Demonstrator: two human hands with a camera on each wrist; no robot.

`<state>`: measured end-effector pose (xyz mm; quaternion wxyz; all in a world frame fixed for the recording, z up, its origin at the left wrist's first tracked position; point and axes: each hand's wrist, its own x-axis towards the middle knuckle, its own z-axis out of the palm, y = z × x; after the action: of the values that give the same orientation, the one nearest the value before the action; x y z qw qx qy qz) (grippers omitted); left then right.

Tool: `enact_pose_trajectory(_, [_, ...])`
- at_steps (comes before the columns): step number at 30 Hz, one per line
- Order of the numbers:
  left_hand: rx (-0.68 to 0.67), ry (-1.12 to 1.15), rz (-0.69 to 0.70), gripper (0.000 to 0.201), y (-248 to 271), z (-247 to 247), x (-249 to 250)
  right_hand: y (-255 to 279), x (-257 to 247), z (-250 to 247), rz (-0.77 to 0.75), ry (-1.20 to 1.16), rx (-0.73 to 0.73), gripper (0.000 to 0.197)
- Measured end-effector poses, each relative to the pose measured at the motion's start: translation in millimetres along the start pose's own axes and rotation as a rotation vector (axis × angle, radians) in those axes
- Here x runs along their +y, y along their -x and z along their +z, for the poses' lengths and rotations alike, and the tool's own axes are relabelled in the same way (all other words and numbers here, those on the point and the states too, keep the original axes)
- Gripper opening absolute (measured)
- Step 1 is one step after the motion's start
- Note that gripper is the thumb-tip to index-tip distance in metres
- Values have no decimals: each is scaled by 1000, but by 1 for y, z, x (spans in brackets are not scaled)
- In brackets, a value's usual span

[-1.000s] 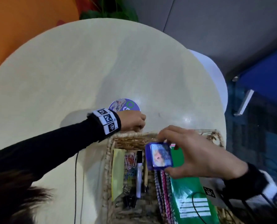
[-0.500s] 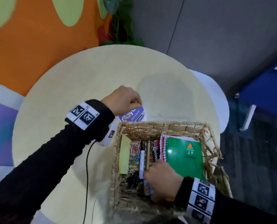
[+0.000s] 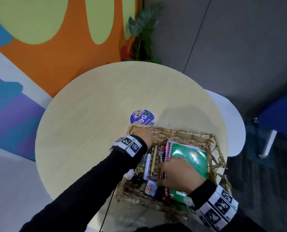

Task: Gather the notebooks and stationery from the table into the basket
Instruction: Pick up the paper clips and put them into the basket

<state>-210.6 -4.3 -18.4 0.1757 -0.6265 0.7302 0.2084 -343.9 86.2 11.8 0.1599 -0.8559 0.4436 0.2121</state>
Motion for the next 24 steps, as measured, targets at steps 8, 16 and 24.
enact_pose_trajectory(8, [-117,-36,-54,14,-15,29,-1,44,33,14,173,-165,-4,48])
enact_pose_trajectory(16, [-12,311,-27,20,17,4,-12,67,47,24,236,-436,149,47])
enact_pose_trajectory(24, [295,516,-223,53,98,29,-80,114,90,67,640,-646,645,35])
